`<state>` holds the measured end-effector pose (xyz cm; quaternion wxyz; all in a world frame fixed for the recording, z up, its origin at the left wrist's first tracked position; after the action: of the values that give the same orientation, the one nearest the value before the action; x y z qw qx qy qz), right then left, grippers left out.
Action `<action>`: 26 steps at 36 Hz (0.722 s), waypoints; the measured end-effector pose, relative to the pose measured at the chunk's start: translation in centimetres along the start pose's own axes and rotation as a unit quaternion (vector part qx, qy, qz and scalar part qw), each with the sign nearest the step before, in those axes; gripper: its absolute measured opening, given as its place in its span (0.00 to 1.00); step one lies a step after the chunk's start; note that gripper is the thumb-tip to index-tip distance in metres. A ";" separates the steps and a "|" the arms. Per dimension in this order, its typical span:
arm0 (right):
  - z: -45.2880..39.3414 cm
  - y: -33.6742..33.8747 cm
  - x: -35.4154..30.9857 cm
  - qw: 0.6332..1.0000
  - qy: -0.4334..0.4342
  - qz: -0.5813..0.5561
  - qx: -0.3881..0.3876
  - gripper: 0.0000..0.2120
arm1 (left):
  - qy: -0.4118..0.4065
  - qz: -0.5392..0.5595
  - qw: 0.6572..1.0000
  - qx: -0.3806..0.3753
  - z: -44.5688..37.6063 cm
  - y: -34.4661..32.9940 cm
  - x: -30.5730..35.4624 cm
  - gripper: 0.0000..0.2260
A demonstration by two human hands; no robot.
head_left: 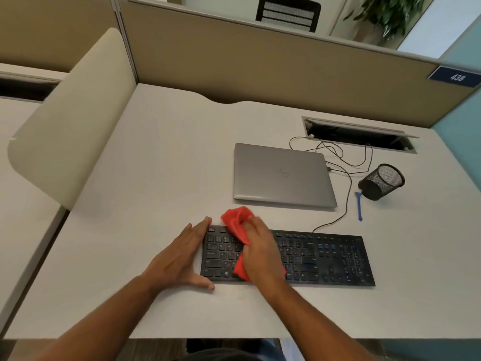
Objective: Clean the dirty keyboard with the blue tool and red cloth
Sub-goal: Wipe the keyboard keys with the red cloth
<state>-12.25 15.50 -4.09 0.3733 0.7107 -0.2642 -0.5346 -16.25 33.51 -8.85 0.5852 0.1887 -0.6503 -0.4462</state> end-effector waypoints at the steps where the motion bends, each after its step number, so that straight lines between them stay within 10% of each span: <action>1: -0.4 0.0 0.6 0.999 -0.045 -0.009 0.014 0.26 | -0.001 0.003 1.000 0.000 0.0 0.0 0.1 0.67; 13: 2.4 -2.3 -3.9 0.971 0.175 -0.012 -0.163 0.24 | -0.013 0.034 0.999 0.004 -0.1 -0.1 0.0 0.70; 18: -1.3 -1.1 -2.0 0.997 0.036 -0.028 -0.057 0.30 | 0.006 0.045 0.999 0.007 -0.2 0.0 -0.1 0.71; 26: 4.5 -4.5 -6.0 0.966 0.178 -0.062 -0.179 0.19 | -0.031 0.022 0.999 0.019 -0.2 0.0 -0.3 0.67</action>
<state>-18.45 21.66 -5.08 0.5012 0.7314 -0.0486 -0.4599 -15.95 33.68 -9.05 0.5706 0.1711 -0.6806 -0.4265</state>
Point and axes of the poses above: each hand's wrist, its own z-axis away from the middle knuckle, its own y-axis out of the back of the hand, x = y × z, the point moved 9 cm from there along -z, towards the middle knuckle, and after that the axes turned 1 degree about -z, right-handed, at the moved point
